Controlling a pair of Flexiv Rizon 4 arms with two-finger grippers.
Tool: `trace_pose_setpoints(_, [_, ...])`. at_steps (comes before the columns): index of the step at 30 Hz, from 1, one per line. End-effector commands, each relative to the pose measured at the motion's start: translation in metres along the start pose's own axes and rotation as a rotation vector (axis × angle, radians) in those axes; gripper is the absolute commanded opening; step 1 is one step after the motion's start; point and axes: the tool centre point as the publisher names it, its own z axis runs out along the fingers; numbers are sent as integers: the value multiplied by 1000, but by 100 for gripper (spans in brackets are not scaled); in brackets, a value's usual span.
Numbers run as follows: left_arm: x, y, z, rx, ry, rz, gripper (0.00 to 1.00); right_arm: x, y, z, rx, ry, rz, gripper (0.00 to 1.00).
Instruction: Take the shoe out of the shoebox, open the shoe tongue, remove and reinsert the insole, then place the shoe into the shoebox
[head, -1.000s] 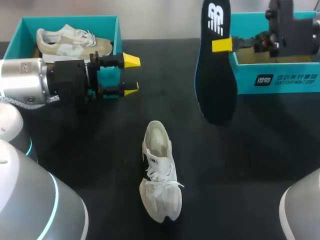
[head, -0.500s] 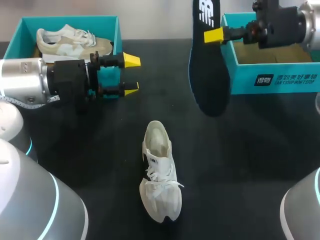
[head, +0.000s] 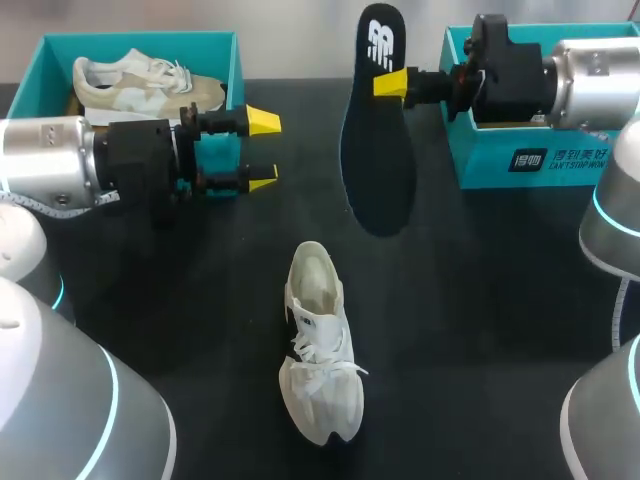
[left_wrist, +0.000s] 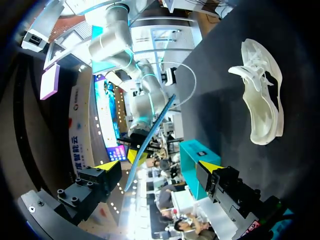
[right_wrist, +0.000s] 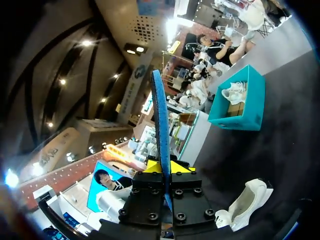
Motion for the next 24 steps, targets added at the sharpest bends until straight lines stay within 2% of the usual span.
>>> trace_pose_setpoints(1, [0,0,1,0,1,2,100,0,1,2,0,-3,2,0])
trace_pose_setpoints(6, [0,0,1,0,1,2,100,0,1,2,0,-3,2,0])
trace_pose_setpoints(14, [0,0,1,0,1,2,100,-23,3,16,-43,32,121,0])
trace_pose_setpoints(24, [12,12,9,32,-53,33,100,-36,10,31,-35,23,232,0])
